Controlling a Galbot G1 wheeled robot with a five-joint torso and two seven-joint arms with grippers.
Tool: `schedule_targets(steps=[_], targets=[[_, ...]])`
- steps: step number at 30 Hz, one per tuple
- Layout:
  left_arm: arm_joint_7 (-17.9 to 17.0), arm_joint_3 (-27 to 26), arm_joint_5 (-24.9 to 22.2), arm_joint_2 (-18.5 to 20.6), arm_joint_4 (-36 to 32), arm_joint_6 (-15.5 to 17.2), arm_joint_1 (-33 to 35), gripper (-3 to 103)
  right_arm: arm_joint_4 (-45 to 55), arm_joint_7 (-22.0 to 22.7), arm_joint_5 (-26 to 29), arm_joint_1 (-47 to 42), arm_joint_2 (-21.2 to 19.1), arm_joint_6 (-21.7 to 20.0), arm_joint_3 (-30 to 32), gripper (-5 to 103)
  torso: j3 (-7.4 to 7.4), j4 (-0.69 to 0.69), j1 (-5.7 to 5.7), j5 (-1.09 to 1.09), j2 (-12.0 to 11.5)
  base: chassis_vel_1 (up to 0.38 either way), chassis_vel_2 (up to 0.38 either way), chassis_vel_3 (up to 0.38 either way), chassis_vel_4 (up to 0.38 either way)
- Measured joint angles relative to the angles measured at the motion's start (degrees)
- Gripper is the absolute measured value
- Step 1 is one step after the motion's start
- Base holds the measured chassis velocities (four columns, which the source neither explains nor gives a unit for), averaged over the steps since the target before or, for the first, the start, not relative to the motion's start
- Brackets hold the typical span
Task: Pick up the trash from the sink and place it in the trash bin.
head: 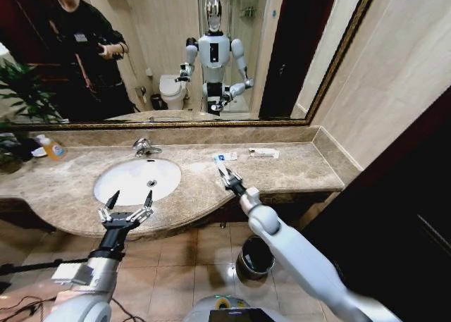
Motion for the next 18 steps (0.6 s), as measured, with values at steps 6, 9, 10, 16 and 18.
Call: schedule_targets(steps=[6,9,10,16,18], targets=[[0.0,0.0,0.0,0.0,0.0,0.0,0.0,100,2.3,0.8,0.2,-5.9,-1.4,2.0,5.2,24,0.00,0.01,0.01,0.00,0.0,0.000,0.000,0.000,0.000],[0.0,0.0,0.0,0.0,0.0,0.0,0.0,100,4.5,1.7,0.4,-11.1,-1.5,2.8,8.0,24,0.00,0.02,0.01,0.00,0.0,0.000,0.000,0.000,0.000],[0.0,0.0,0.0,0.0,0.0,0.0,0.0,100,5.5,1.7,0.4,-13.8,-1.3,3.0,9.4,24,0.00,0.01,0.00,0.00,0.0,0.000,0.000,0.000,0.000],[0.0,0.0,0.0,0.0,0.0,0.0,0.0,100,7.9,-0.7,0.5,-22.6,0.1,5.0,16.0,24,0.00,0.01,0.01,0.00,0.0,0.000,0.000,0.000,0.000],[0.0,0.0,0.0,0.0,0.0,0.0,0.0,100,8.0,-3.7,0.3,-27.1,1.4,6.8,20.3,24,0.00,0.00,0.01,0.00,0.0,0.000,0.000,0.000,0.000]])
